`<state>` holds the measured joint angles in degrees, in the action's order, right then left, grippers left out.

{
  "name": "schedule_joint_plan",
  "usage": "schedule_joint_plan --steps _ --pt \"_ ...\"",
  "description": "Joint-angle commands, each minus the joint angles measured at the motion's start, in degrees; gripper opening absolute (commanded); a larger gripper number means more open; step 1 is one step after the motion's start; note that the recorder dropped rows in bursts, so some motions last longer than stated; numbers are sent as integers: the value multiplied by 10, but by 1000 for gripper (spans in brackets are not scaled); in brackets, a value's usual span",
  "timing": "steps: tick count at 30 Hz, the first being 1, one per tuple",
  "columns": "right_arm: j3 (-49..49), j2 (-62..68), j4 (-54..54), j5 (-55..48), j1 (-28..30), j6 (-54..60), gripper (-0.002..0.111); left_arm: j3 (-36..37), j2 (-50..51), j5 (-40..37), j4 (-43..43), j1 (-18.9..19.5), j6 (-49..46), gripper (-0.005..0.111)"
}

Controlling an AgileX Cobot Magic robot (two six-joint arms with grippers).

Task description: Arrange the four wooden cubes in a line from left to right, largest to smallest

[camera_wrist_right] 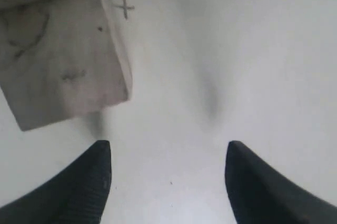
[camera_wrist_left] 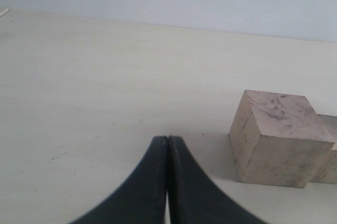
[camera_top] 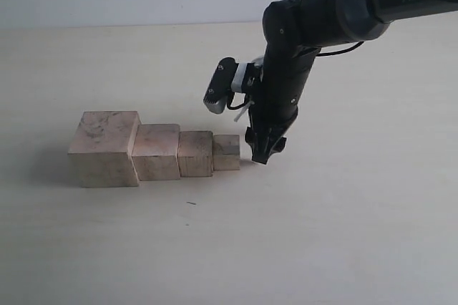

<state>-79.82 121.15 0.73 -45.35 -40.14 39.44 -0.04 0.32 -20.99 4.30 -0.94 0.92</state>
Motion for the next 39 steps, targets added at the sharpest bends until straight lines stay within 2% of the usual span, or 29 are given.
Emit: schedule_joint_plan --steps 1,4,6,8,12,17,20,22,26,28,39 --pt "0 -32 -55 -21 2 -74 59 0 -3 5 -2 -3 2 0" --pt "0 -51 -60 -50 2 -144 58 0 -3 5 -2 -3 2 0" --pt "0 -63 -59 -64 2 -191 52 0 -3 5 -2 -3 2 0" --pt "0 -74 -56 -78 2 -242 36 0 -3 5 -2 -3 2 0" --pt "0 -90 -47 -117 2 -262 -1 0 -3 5 -2 -3 2 0" --pt "0 -131 41 -133 2 -268 0 0 -3 5 -2 -3 2 0" --pt "16 -180 98 -100 2 -270 0 0 -3 5 -2 -3 2 0" --pt "48 -224 105 -55 2 -273 0 0 -3 5 -2 -3 2 0" --pt "120 -327 124 38 2 -356 0 0 -3 5 -2 -3 2 0" --pt "136 -370 133 43 2 -383 0 0 -3 5 -2 -3 2 0" --pt "137 -483 120 79 2 -365 0 0 -3 5 -2 -3 2 0"
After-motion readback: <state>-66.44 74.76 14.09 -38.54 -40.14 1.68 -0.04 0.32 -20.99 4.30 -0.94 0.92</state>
